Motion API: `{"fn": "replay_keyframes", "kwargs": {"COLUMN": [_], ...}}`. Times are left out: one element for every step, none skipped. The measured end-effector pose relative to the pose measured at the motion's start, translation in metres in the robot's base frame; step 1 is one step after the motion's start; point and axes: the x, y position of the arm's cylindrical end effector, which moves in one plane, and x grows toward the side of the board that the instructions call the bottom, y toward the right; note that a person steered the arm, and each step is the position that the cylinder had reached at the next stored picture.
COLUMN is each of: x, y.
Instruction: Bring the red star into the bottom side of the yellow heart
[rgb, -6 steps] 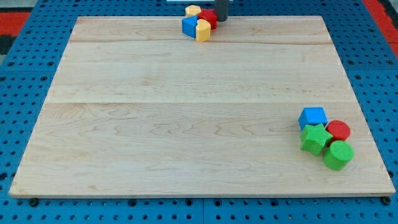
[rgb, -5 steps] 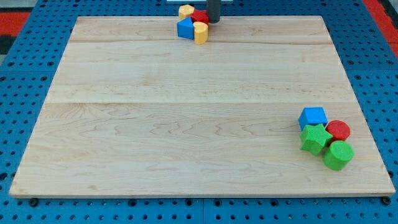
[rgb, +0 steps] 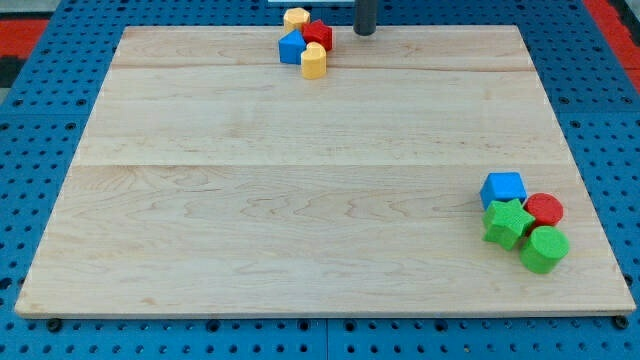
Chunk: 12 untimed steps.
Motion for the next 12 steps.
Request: {"fn": "replay_keyframes", "kwargs": {"x": [0.000,0.001,0.000,0.005,0.034,0.069,0.079,0.079,0.079,0.079,0.079,0.079], "y": [-0.011,-0.036,-0.060,-0.087,-0.108,-0.114,-0.134,-0.149,-0.157,-0.160,-0.160,-0.160]}}
